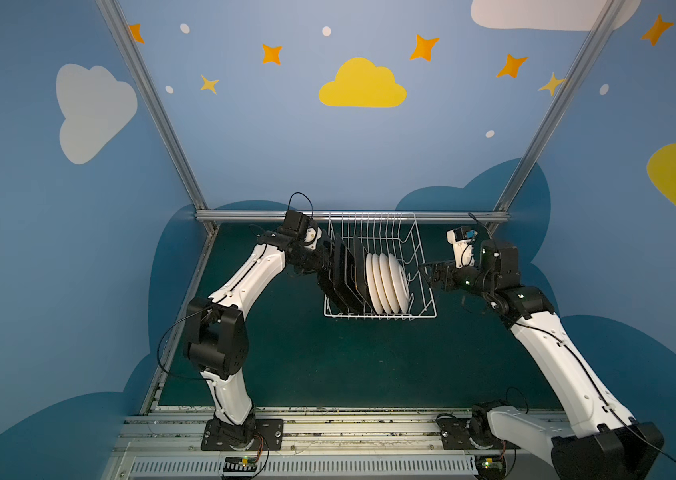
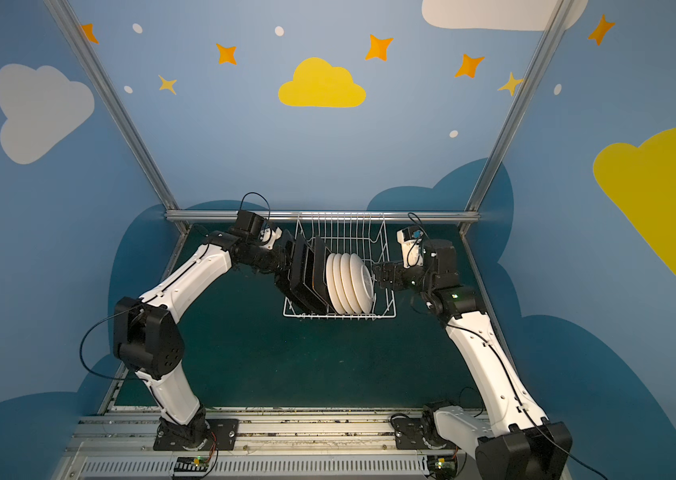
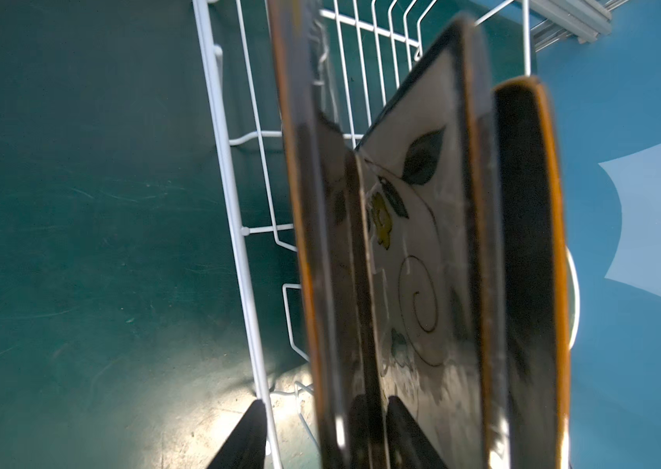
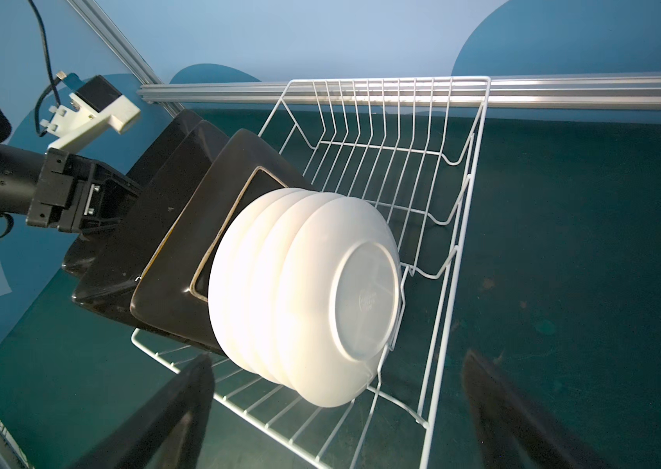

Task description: Unload the plates from the dish rack

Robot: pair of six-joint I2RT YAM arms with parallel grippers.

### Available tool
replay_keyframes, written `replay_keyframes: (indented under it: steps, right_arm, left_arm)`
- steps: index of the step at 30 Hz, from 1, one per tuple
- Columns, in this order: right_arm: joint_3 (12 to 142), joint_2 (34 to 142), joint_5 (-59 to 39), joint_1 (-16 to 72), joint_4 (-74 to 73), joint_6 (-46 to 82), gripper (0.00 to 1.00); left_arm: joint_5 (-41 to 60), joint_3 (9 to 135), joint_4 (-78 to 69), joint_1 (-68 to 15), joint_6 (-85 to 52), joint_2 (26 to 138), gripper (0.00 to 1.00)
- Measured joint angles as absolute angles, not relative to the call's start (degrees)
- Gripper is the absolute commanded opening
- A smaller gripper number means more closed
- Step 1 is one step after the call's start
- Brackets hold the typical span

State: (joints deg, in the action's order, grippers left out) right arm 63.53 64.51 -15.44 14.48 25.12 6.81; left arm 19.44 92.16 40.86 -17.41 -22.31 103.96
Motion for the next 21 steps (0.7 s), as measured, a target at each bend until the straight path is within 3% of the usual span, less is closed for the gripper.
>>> replay_keyframes:
  steps: [21]
  right_arm:
    - [63.40,65.91,-14.41,14.52,25.56,6.20,0.95]
  left_arm:
    - [21.54,94.72,41.12,-17.41,-23.97,106.13,0.33]
